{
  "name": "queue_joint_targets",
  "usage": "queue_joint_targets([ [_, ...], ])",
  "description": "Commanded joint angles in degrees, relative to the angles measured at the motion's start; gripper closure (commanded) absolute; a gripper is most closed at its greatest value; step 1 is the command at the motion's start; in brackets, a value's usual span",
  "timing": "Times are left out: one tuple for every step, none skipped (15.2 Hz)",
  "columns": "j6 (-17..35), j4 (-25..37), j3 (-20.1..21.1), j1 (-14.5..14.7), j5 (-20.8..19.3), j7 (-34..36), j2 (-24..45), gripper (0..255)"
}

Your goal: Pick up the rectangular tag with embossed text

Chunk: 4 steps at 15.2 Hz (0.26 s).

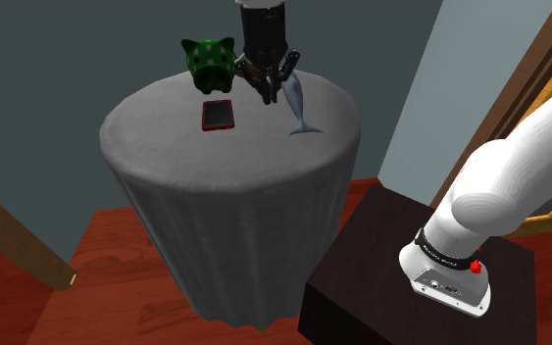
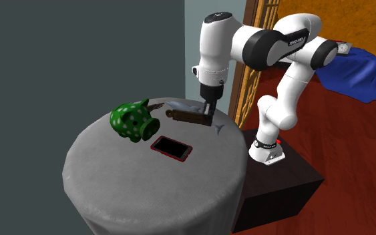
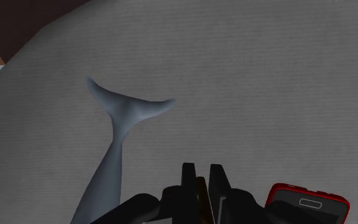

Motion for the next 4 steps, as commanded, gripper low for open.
queue_joint_targets([
  [-1.6, 1.8, -0.1, -0.1, -0.1, 0.0, 0.3, 255],
  [-2.4, 2.8, -0.1, -0.1, -0.2, 0.0, 0.5, 255],
  [-2.5, 2.9, -0.1, -0.1, -0.2, 0.0, 0.5, 255],
  [-2.5, 3.0, -0.1, -0.1, -0.2, 0.0, 0.5, 255],
])
